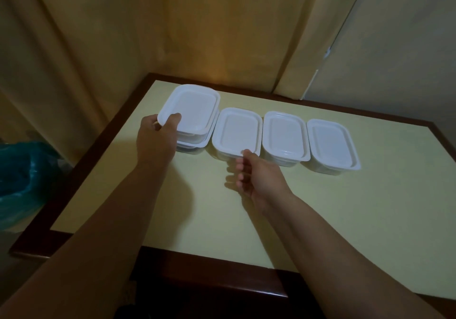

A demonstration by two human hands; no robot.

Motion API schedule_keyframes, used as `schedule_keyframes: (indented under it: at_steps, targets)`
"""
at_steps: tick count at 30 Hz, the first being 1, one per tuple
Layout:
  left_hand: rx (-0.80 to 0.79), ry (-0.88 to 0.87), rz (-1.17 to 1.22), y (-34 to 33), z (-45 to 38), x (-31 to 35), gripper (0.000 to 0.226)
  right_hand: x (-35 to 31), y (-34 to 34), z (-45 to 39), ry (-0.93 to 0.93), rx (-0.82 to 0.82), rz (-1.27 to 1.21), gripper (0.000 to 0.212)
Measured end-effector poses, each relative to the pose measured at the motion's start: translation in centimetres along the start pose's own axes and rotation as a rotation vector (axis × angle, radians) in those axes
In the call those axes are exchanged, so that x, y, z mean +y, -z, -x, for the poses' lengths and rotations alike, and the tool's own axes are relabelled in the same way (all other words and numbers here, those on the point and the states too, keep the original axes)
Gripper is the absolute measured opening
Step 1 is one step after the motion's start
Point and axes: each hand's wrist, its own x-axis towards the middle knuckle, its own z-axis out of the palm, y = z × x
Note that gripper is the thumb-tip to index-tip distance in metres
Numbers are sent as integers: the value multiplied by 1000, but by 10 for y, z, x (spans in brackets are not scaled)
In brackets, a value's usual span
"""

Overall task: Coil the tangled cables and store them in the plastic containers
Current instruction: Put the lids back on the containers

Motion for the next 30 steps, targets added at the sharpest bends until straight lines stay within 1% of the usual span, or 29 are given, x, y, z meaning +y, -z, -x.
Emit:
schedule_keyframes:
  at_steps: [3, 7, 11, 16, 19, 22, 25, 27, 29, 30]
  targets:
    - [-12, -13, -3, 2, -1, 0, 48, -7, -1, 7, 9, 32, 55, 33]
    - [-24, -15, 16, 2, -4, 0, 47, -15, 11, 16, 85, 48, 170, 29]
    - [-32, 4, 65, -2, -3, 2, 45, -34, 31, 24, 184, 69, 153, 31]
    - [-36, 43, 95, -14, 2, 8, 46, -68, 65, 29, 259, 130, 44, 32]
    - [-73, 33, 68, -27, 7, 9, 48, -77, 89, 22, 243, 169, 32, 33]
    - [-111, 39, 76, -41, 15, 12, 43, -69, 104, 16, 194, 170, 111, 31]
    - [-144, 55, 72, -54, 21, 13, 44, -62, 111, 15, 197, 189, 232, 31]
    - [-184, 65, 75, -59, 23, 16, 49, -67, 115, 16, 229, 255, 433, 39]
    - [-220, 78, 54, -59, 22, 20, 55, -74, 124, 17, 331, 415, 760, 53]
    - [-235, 88, 37, -58, 21, 22, 58, -78, 130, 17, 418, 524, 907, 55]
